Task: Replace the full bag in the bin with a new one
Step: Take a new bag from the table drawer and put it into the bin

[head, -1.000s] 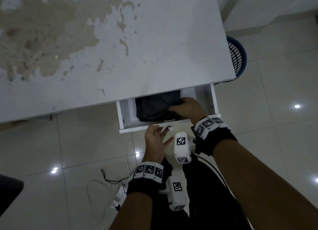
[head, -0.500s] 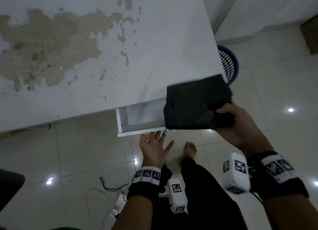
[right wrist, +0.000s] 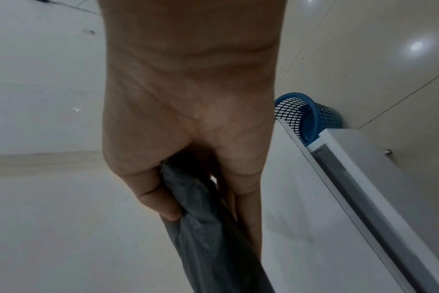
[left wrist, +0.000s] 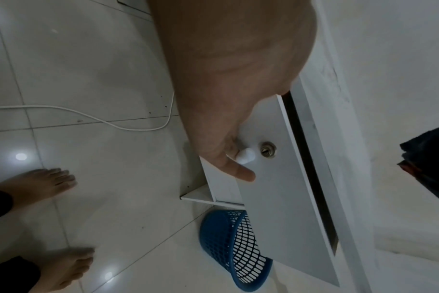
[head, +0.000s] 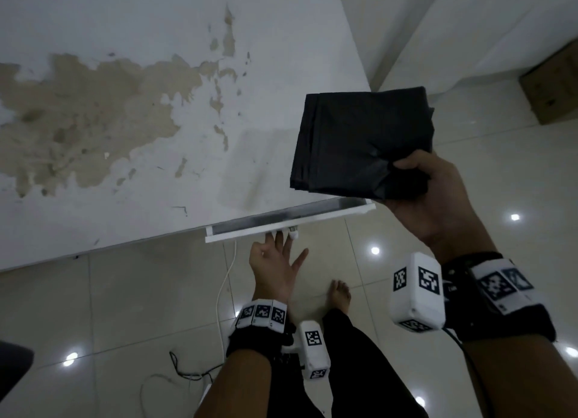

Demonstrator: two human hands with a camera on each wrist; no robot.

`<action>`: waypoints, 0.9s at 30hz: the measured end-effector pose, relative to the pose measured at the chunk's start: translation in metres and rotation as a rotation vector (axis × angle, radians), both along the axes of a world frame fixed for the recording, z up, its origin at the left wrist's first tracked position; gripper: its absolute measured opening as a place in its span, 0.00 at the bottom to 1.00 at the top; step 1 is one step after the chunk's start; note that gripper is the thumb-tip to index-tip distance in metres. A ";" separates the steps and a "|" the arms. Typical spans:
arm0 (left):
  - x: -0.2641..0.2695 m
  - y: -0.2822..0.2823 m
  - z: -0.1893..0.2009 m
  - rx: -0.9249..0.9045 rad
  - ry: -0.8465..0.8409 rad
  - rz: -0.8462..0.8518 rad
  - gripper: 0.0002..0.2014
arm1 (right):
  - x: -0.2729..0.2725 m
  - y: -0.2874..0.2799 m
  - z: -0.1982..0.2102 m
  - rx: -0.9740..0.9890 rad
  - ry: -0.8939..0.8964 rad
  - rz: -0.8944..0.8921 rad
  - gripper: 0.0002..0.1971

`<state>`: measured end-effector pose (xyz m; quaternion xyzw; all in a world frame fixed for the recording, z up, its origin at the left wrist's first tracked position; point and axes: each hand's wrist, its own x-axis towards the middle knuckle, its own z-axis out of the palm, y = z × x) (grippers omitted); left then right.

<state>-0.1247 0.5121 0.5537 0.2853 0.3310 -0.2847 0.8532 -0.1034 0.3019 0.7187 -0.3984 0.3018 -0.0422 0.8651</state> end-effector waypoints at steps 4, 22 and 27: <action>0.022 -0.005 -0.006 -0.032 -0.007 0.013 0.23 | 0.004 0.003 -0.003 -0.027 0.033 -0.015 0.28; 0.046 -0.012 -0.003 0.012 0.013 0.035 0.17 | -0.027 -0.005 -0.013 -0.055 0.079 -0.028 0.30; 0.030 -0.011 -0.002 0.301 0.145 -0.162 0.09 | -0.038 -0.003 -0.003 -0.078 0.081 0.010 0.27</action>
